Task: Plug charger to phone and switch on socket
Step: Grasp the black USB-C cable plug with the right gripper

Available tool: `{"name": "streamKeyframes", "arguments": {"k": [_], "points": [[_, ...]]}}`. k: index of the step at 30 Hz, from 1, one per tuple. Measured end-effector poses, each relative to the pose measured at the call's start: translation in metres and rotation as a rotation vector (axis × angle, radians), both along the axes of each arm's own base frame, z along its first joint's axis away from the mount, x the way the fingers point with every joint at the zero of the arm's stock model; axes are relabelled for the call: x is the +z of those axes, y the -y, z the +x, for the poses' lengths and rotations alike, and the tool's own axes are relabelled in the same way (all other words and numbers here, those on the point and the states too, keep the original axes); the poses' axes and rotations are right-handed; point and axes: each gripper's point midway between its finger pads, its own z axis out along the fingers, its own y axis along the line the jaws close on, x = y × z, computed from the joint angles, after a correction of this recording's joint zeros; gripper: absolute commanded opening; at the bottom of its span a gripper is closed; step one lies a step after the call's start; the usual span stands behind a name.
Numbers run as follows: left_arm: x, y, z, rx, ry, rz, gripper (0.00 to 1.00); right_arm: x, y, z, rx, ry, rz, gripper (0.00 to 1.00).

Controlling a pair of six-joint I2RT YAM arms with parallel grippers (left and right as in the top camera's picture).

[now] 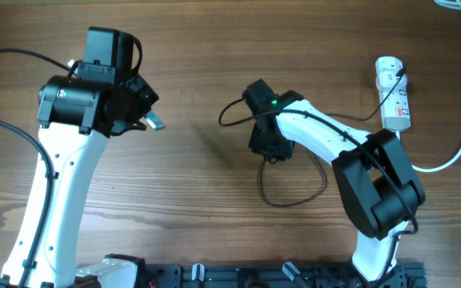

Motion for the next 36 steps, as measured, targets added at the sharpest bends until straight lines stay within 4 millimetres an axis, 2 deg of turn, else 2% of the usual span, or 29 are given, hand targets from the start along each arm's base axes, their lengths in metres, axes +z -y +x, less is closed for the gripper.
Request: {"name": "streamKeyframes", "arguments": {"k": [8, 13, 25, 29, 32, 36], "points": [[0.0000, 0.0000, 0.0000, 0.000, 0.000, 0.000, 0.04, 0.0001, -0.0009, -0.0022, -0.004, -0.016, 0.015, 0.35], [0.0000, 0.0000, 0.0000, 0.000, 0.000, 0.000, 0.04, 0.0001, -0.0009, -0.0041, -0.004, -0.024, 0.016, 0.29], [0.0000, 0.0000, 0.0000, 0.000, 0.000, 0.000, 0.04, 0.0001, -0.0016, -0.0055, -0.004, -0.031, 0.021, 0.27], [0.0000, 0.0000, 0.0000, 0.000, 0.000, 0.000, 0.04, 0.0002, -0.0019, -0.0075, -0.004, -0.041, 0.024, 0.24], [0.0000, 0.0000, 0.0000, 0.000, 0.000, 0.000, 0.04, 0.0003, -0.0023, -0.0080, -0.004, -0.043, 0.027, 0.18], [0.0000, 0.0000, 0.0000, 0.000, 0.000, 0.000, 0.04, 0.0000, -0.0018, -0.0086, -0.007, -0.045, 0.024, 0.17]]}}
